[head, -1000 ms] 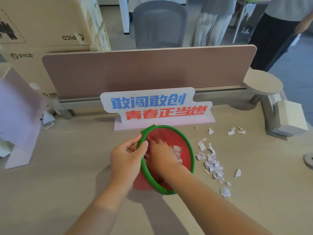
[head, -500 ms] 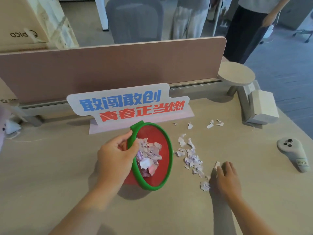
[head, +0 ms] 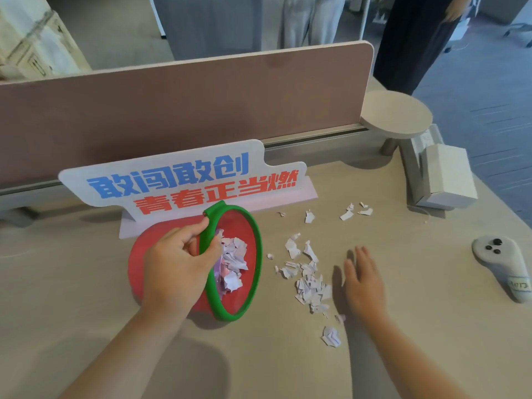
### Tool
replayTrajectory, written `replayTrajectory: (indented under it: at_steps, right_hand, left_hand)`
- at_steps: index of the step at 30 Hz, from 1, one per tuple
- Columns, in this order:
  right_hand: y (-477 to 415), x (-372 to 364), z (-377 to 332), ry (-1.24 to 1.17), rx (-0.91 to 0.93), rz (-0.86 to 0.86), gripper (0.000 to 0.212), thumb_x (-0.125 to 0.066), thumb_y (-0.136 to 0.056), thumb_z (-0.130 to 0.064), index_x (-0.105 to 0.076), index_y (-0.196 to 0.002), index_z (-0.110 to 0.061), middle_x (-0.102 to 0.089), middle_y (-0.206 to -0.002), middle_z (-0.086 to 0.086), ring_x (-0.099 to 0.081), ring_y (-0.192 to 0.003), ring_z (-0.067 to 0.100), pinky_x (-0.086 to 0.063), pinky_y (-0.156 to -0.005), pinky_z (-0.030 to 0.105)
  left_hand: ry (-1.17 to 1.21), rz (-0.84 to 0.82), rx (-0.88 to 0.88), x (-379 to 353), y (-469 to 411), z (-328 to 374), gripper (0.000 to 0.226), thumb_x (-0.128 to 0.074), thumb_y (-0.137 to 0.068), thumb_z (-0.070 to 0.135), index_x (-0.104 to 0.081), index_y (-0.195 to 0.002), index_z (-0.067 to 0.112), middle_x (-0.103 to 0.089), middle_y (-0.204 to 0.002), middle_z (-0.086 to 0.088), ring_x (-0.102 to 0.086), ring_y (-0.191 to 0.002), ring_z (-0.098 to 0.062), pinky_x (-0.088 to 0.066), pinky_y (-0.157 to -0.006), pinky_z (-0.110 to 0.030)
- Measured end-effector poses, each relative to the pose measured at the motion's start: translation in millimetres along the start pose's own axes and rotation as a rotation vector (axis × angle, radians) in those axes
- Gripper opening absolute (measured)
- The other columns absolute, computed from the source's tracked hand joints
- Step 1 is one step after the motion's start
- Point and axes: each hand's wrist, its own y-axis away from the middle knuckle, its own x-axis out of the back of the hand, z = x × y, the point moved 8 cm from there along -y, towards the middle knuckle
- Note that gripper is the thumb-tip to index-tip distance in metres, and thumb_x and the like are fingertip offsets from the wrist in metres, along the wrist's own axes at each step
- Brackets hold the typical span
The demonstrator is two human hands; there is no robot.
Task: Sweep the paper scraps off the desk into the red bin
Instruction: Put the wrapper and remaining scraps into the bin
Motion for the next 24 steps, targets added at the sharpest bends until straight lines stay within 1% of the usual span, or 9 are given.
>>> replayTrajectory:
  at_steps: [3,5,7,9,11,14,16,20,24]
  right_hand:
    - [-48,18,0,-0.012,-0.066,0.109,0.043,-0.042,-0.096,-0.024,-0.043,-0.134,-0.006,-0.035,-0.147,0.007,-0.029,-0.136,0.02,-0.022,-0.108,0.029]
    - [-78,27,-1,-0.022,-0.087,0.172,0.031,-0.041,-0.094,-0.021,-0.052,-0.116,-0.001,-0.046,-0.129,0.011,-0.041,-0.12,0.025,-0.03,-0.095,0.03]
    - [-107,26,-3,-0.009,-0.098,0.191,0.022,-0.041,-0.092,-0.022,-0.053,-0.094,-0.004,-0.047,-0.105,0.01,-0.046,-0.104,0.029,-0.031,-0.081,0.03]
    - [-129,17,-11,0.019,-0.081,0.145,0.023,-0.04,-0.091,-0.028,-0.054,-0.088,-0.01,-0.045,-0.097,0.004,-0.046,-0.102,0.029,-0.032,-0.08,0.031]
    - [-138,-2,-28,0.048,0.011,0.053,0.024,-0.039,-0.091,-0.028,-0.058,-0.09,-0.014,-0.049,-0.099,0.004,-0.047,-0.106,0.029,-0.034,-0.084,0.032]
    - [-126,-37,-63,0.028,0.171,-0.116,0.03,-0.043,-0.095,-0.022,-0.059,-0.12,-0.015,-0.053,-0.129,-0.001,-0.047,-0.12,0.02,-0.03,-0.092,0.022]
    - [-112,-62,-82,0.045,0.271,-0.208,0.035,-0.046,-0.095,-0.021,-0.053,-0.129,-0.016,-0.05,-0.137,-0.005,-0.047,-0.123,0.015,-0.03,-0.096,0.02]
    - [-89,-104,-102,0.125,0.397,-0.369,0.039,-0.049,-0.094,-0.024,-0.05,-0.132,-0.018,-0.047,-0.141,-0.002,-0.051,-0.117,0.015,-0.035,-0.099,0.024]
    - [-88,-120,-122,0.232,0.495,-0.311,0.036,-0.051,-0.093,-0.024,-0.056,-0.126,-0.012,-0.05,-0.137,0.008,-0.044,-0.126,0.026,-0.032,-0.106,0.033]
  left_hand:
    - [-0.008,0.004,0.012,-3,-10,-4,0.029,-0.075,-0.074,0.015,-0.071,-0.102,0.014,-0.059,-0.062,-0.016,-0.051,-0.058,-0.022,-0.044,-0.058,-0.02]
    - [-0.022,0.014,0.019,-6,-15,-6,0.027,-0.075,-0.073,0.017,-0.072,-0.101,0.017,-0.06,-0.061,-0.015,-0.052,-0.061,-0.022,-0.043,-0.059,-0.017]
    - [-0.047,0.019,0.032,-10,-22,-6,0.027,-0.076,-0.073,0.02,-0.072,-0.1,0.02,-0.057,-0.057,-0.01,-0.051,-0.065,-0.018,-0.041,-0.058,-0.012]
    - [-0.054,0.03,0.029,-12,-29,-6,0.029,-0.076,-0.073,0.021,-0.072,-0.101,0.02,-0.058,-0.057,-0.004,-0.053,-0.066,-0.015,-0.04,-0.057,-0.007]
    - [-0.047,0.039,0.041,-11,-36,-8,0.03,-0.076,-0.072,0.022,-0.071,-0.102,0.023,-0.059,-0.059,-0.001,-0.052,-0.061,-0.01,-0.04,-0.056,-0.006]
    - [-0.022,0.047,0.051,-10,-42,-11,0.03,-0.076,-0.072,0.022,-0.071,-0.102,0.026,-0.055,-0.055,0.004,-0.047,-0.054,-0.007,-0.039,-0.053,-0.01]
    - [-0.007,0.049,0.053,-9,-44,-12,0.029,-0.075,-0.073,0.023,-0.071,-0.101,0.028,-0.055,-0.056,0.002,-0.045,-0.052,-0.006,-0.041,-0.053,-0.014]
    - [0.041,0.043,0.077,-8,-44,-14,0.028,-0.074,-0.075,0.023,-0.07,-0.102,0.029,-0.048,-0.052,0.006,-0.042,-0.05,-0.005,-0.038,-0.051,-0.012]
    - [0.054,0.052,0.079,-5,-41,-15,0.027,-0.073,-0.075,0.022,-0.071,-0.102,0.027,-0.047,-0.052,0.009,-0.041,-0.049,-0.006,-0.037,-0.052,-0.01]
